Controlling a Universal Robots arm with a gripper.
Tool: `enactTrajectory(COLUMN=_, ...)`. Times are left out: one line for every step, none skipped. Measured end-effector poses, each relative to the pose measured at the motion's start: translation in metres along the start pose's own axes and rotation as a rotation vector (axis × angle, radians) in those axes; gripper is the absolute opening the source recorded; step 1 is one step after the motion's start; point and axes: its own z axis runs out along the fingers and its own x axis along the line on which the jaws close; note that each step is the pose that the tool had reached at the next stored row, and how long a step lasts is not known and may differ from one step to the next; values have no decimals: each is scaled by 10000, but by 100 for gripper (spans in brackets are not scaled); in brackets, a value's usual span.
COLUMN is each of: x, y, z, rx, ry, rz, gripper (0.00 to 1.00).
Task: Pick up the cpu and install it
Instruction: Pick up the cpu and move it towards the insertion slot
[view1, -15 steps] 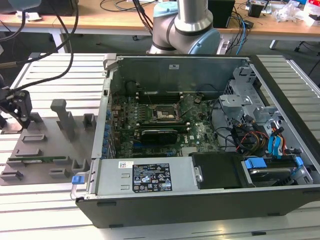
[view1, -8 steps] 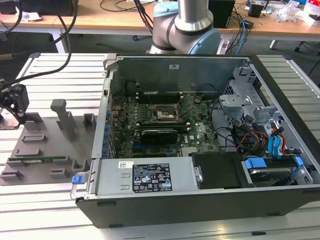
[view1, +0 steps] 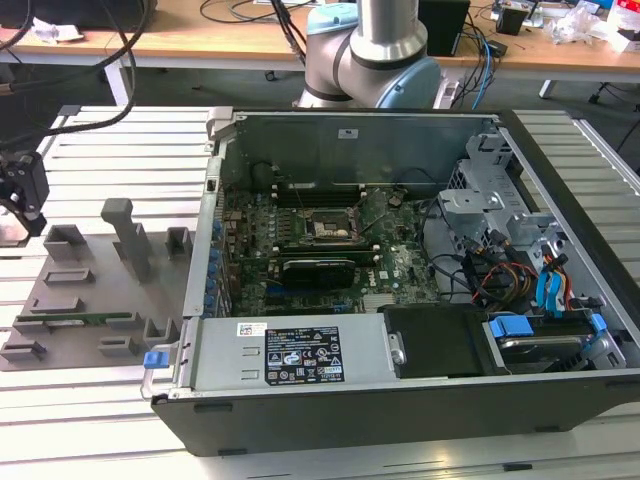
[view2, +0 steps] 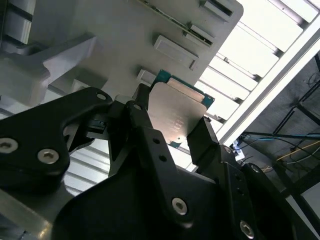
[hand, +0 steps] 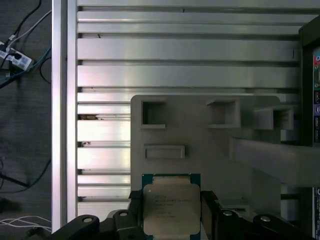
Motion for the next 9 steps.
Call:
enactTrajectory(x=-1, y=1, z=-59, rx=0, ry=1, rz=0, gripper=55)
enactTrajectory(x=-2, y=1, z=-121, rx=1, ry=0, rz=0, gripper=55)
enactTrajectory(x=-3, y=2, z=-160, rx=1, ry=0, rz=0, gripper=55)
enactTrajectory(x=-4, y=2, z=-201, rx=1, ry=-1, rz=0, gripper=55)
enactTrajectory(x=-5, y=3, z=-229, rx=1, ry=0, rz=0, gripper=55)
enactTrajectory(x=-5, y=3, z=-251, rx=0, ry=0, rz=0, gripper=55)
enactTrajectory(x=-6, y=3, z=-270, rx=1, ry=0, rz=-1, gripper=55)
enactTrajectory(x=-6, y=3, z=-287, rx=1, ry=0, rz=0, gripper=55)
enactTrajectory(x=-6, y=4, z=-301, rx=1, ry=1, rz=0, gripper=55)
